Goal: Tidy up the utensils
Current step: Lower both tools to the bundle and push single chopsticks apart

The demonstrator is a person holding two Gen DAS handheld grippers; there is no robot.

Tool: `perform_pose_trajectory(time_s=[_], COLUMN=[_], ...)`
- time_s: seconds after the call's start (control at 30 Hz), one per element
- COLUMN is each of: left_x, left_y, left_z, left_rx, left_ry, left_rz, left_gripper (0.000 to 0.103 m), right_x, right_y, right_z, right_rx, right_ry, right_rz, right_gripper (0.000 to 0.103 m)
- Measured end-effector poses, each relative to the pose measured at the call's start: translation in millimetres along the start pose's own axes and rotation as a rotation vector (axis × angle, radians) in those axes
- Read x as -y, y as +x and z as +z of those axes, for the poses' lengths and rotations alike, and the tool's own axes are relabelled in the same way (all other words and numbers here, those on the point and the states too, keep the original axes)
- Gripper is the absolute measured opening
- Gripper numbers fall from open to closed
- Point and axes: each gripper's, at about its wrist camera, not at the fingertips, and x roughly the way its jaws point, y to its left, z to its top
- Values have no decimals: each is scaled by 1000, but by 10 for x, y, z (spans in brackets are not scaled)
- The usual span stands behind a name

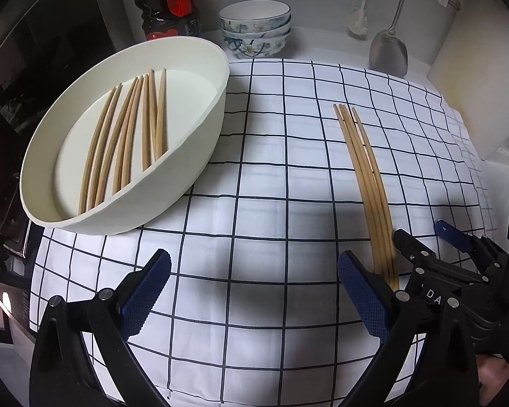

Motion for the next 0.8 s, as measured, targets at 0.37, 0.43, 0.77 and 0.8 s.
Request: perform_pose_trajectory(time_s=[0.37,0.43,0.77,0.8], left_x=[12,34,252,276], left_y=[64,80,194,206], left_z=[20,28,79,80], left_rx=[-3,-1,16,20], left_ry=[-6,0,42,47], left_rz=[-4,-3,-30,-34], left_gripper=[97,97,97,97], right_x=[-86,-123,100,130], right_y=[46,75,95,88], right_z=[-22,-24,39,37], right_rx=[11,8,39,41], right_ry=[-55,-79,-74,-72], right_rz=[-30,-56,-70,-73], right_gripper=[71,71,71,71])
